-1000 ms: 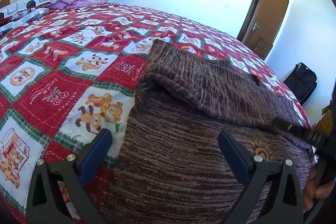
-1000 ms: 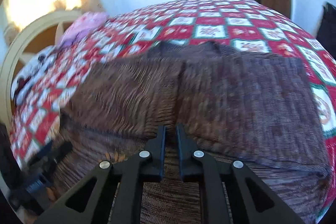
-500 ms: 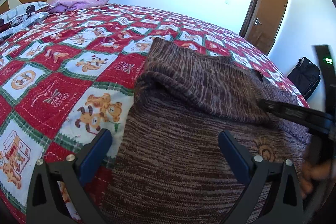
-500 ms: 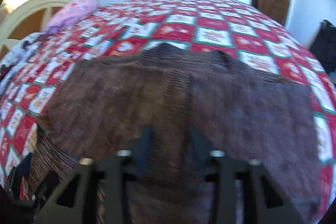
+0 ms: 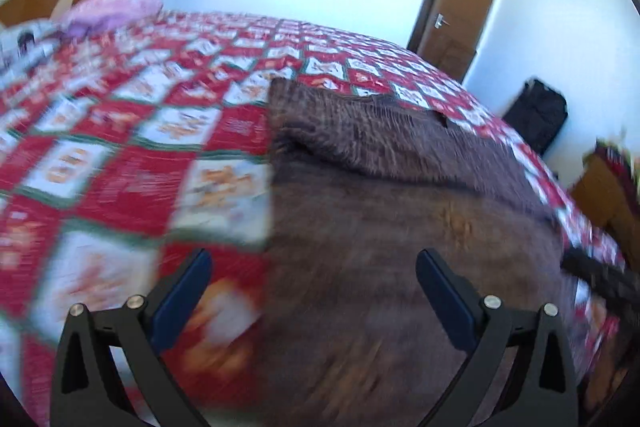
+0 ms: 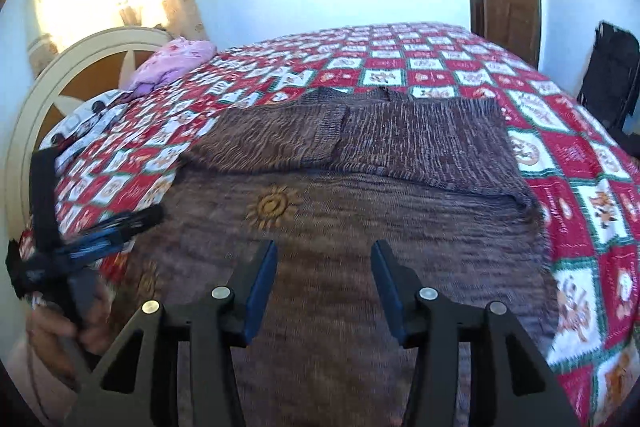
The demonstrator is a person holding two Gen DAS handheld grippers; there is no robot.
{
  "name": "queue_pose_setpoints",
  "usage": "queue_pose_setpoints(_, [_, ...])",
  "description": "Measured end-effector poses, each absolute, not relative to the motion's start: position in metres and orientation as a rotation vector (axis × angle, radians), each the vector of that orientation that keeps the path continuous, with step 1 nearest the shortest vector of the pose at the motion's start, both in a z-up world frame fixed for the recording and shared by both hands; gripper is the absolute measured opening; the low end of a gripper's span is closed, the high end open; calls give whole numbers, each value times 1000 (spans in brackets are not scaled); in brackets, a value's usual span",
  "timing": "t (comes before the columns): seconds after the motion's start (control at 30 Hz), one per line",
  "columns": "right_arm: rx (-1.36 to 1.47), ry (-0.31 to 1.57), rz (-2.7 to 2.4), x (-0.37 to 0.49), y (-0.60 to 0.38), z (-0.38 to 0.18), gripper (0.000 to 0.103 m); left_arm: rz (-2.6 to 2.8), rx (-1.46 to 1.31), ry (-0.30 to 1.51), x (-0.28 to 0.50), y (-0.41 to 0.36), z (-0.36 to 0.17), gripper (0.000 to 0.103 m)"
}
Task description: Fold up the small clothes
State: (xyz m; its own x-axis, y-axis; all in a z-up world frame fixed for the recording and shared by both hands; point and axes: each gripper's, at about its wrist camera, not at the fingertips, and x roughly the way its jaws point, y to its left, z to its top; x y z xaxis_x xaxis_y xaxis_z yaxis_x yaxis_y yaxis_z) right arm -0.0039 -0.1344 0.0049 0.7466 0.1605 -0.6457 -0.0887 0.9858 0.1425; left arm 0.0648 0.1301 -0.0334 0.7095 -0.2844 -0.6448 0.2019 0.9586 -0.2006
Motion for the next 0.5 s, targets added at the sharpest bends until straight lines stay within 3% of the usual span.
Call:
queue_pose_setpoints(0.23, [118, 679, 229, -22, -112, 4, 50, -291, -74, 822, -18, 177, -36, 101])
queue_pose_setpoints(0.5, [88, 642, 290, -50, -92, 4, 50, -386, -27, 992, -61, 153, -71, 82])
